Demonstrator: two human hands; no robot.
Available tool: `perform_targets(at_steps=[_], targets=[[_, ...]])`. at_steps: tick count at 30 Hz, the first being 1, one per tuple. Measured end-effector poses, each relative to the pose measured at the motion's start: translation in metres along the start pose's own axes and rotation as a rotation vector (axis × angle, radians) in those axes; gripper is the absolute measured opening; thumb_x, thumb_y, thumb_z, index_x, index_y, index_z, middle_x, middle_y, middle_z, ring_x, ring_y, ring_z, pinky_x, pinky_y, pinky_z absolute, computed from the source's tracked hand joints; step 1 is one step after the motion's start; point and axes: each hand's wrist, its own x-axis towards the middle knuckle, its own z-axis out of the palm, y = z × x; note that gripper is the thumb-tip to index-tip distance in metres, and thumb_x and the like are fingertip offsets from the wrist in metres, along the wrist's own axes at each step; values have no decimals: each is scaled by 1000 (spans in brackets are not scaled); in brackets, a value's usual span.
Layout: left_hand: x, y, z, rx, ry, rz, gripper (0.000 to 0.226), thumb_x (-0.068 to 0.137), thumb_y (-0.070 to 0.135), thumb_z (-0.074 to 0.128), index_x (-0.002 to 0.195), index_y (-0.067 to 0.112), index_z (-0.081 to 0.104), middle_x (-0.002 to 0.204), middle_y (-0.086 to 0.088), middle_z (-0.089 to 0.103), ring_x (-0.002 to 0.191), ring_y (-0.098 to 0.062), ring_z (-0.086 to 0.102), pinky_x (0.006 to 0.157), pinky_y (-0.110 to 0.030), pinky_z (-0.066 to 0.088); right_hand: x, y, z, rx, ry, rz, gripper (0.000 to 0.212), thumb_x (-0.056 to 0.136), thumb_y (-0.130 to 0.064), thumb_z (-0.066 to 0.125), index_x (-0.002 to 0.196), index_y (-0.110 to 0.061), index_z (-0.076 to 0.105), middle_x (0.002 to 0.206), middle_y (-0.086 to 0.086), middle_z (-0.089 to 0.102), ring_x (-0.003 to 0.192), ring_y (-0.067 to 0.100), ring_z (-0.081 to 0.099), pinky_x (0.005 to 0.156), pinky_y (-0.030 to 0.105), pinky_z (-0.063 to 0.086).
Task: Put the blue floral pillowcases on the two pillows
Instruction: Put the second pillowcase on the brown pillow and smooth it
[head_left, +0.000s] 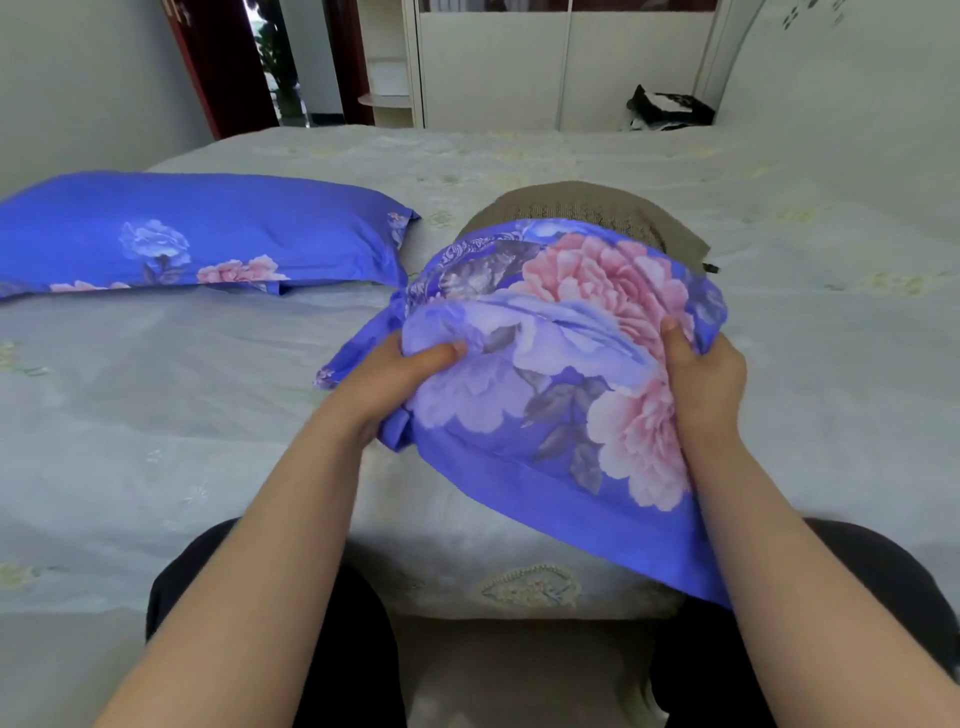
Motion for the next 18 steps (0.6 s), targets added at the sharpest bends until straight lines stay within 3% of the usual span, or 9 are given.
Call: perform_targets(at_steps=[3, 6, 9, 11, 12, 14, 16, 18], targets=[[27, 30, -32, 102, 84, 134, 47, 71, 31, 70, 116, 20, 61, 108, 2, 70, 98, -15, 67, 81, -29, 53, -44, -16, 8, 176, 212, -52, 30, 88, -29, 55, 87, 0, 61, 74, 0, 56, 71, 4, 47, 69, 25, 37], [59, 55, -55, 282, 302, 280, 45, 82, 30, 68, 124, 25, 54, 120, 6, 59, 110, -12, 58, 91, -23, 45, -95, -38, 26, 311, 232, -72, 34, 84, -25, 53, 102, 3, 54, 88, -2, 55, 82, 3, 47, 75, 18, 35], [77, 55, -40, 474, 286, 326, 52, 92, 16, 56, 140, 17, 39, 142, -4, 42, 129, -15, 42, 101, -16, 30, -126, -38, 50, 271, -47, 6, 43, 87, -24, 62, 120, -5, 41, 110, -3, 50, 95, 7, 52, 83, 18, 38], [75, 34, -20, 579, 177, 268, 47, 96, 17, 47, 142, 14, 36, 145, -9, 40, 131, -20, 42, 106, -25, 32, -131, -27, 61, 249, -311, 113, 31, 85, -31, 65, 102, -23, 41, 94, -4, 62, 73, 18, 66, 72, 34, 50], [68, 19, -11, 636, 152, 257, 44, 99, 19, 41, 142, 14, 37, 145, -10, 42, 131, -22, 43, 106, -28, 33, -130, -19, 62, 205, -354, 126, 31, 81, -40, 64, 94, -27, 39, 81, -4, 64, 62, 21, 67, 67, 42, 53], [48, -5, 0, 665, 190, 321, 44, 98, 30, 35, 140, 17, 41, 144, -7, 44, 132, -20, 42, 108, -29, 32, -125, -12, 51, 52, -320, 97, 38, 76, -56, 62, 90, -28, 41, 71, -3, 63, 66, 26, 66, 68, 47, 52], [27, -15, 3, 549, 259, 414, 48, 95, 41, 32, 137, 21, 46, 142, 0, 47, 131, -13, 43, 108, -26, 31, -124, -8, 38, -79, -178, 0, 39, 79, -56, 63, 85, -21, 46, 70, -4, 57, 74, 26, 59, 69, 38, 46], [8, -21, -2, 359, 356, 442, 39, 97, 38, 34, 128, 25, 53, 132, 3, 57, 122, -10, 51, 104, -25, 36, -128, -6, 26, -6, -36, -154, 34, 81, -54, 60, 76, -26, 43, 74, -7, 50, 74, 21, 51, 68, 33, 41]])
